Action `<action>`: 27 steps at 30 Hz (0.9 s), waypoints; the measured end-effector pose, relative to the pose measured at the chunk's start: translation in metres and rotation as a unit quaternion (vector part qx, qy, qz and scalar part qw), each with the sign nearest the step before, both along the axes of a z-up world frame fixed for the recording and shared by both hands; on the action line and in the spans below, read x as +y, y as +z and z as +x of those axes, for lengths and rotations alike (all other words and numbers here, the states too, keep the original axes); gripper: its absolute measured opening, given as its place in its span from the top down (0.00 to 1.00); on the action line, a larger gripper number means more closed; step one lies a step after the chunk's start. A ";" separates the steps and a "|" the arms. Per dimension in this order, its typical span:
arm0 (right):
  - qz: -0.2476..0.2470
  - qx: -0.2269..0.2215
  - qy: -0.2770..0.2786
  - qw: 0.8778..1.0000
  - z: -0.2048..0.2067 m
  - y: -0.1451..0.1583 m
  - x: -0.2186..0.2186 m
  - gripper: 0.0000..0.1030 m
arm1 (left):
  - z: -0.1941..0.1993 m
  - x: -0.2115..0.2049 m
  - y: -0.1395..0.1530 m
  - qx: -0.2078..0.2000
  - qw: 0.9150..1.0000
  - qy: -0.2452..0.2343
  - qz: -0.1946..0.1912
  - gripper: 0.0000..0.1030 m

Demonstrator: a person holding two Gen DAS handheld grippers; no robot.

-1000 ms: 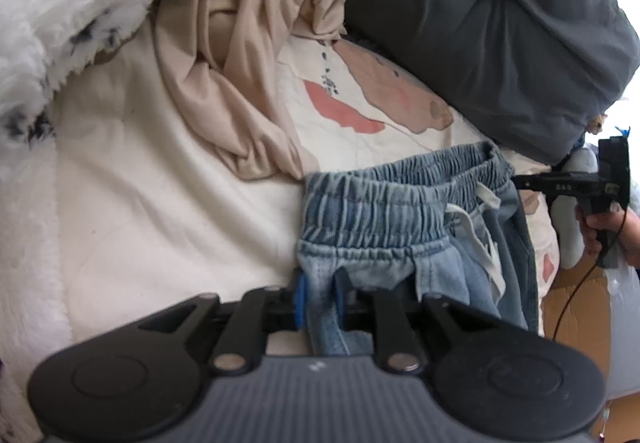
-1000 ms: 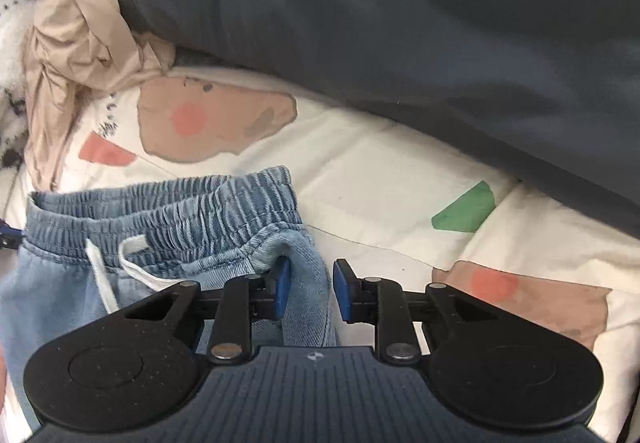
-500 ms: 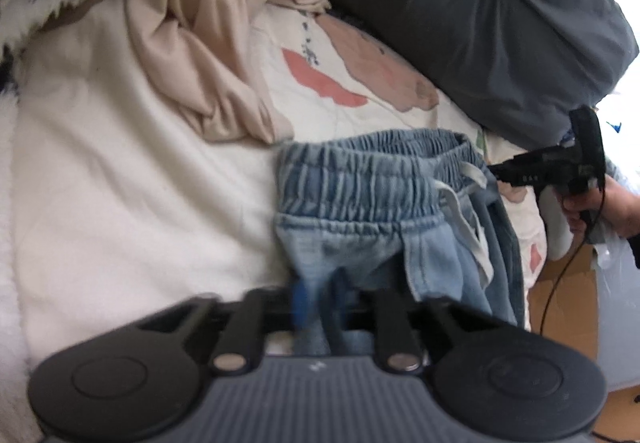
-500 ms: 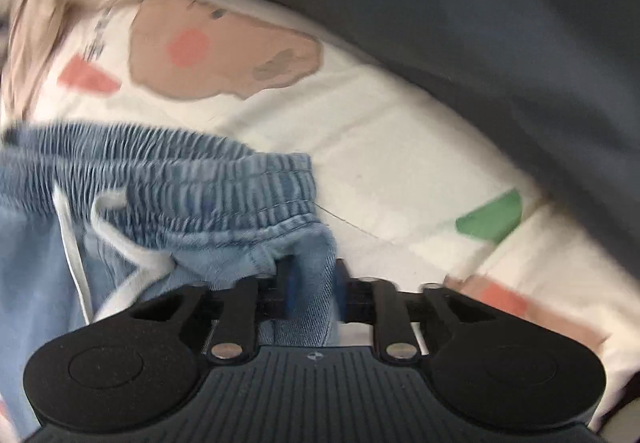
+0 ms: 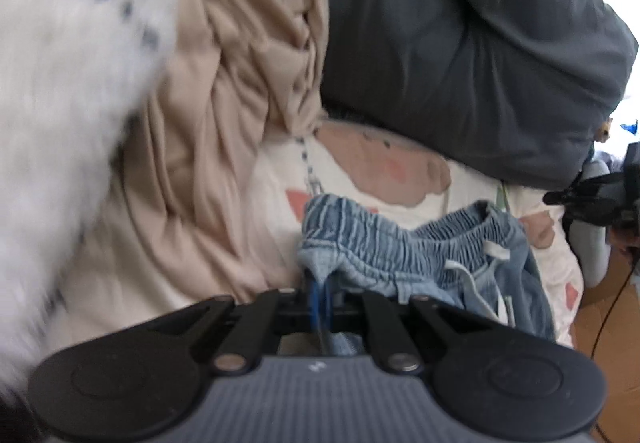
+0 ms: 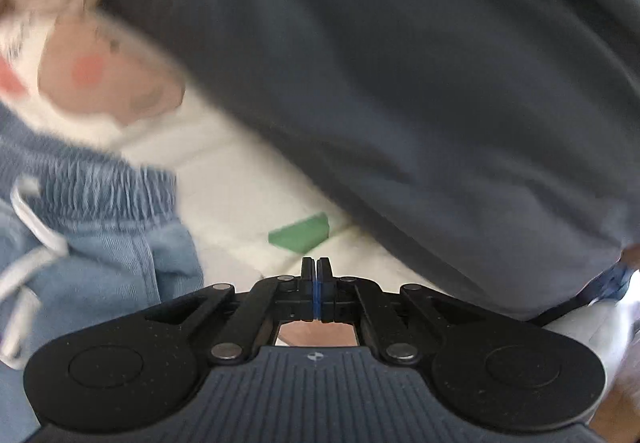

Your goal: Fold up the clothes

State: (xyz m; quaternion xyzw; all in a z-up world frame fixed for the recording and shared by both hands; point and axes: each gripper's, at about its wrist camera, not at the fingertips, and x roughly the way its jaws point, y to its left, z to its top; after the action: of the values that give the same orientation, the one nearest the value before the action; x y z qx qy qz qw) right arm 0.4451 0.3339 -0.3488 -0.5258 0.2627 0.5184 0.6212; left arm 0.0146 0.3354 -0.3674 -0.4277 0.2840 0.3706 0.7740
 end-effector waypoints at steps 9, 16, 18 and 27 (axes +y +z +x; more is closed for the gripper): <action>0.038 0.151 -0.076 0.985 0.021 0.005 0.001 0.98 | -0.021 -0.009 -0.001 0.015 1.000 0.004 -0.020 0.96; 0.018 0.225 -0.067 0.972 0.001 -0.007 0.001 0.93 | -0.025 -0.016 -0.001 0.010 1.000 -0.007 -0.023 0.96; 0.012 0.233 -0.065 0.970 -0.003 -0.013 0.002 0.71 | -0.025 -0.017 -0.002 0.010 1.000 -0.008 -0.024 0.96; 0.017 0.258 -0.090 0.962 0.005 -0.029 0.009 0.68 | -0.027 -0.017 -0.007 0.006 1.000 -0.007 -0.028 0.96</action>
State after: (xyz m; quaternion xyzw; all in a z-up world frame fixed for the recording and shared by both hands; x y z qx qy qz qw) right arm 0.4499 0.3433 -0.3776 -0.3378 0.4516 0.5830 0.5849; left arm -0.0122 0.3187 -0.3740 -0.4446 0.3018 0.3601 0.7626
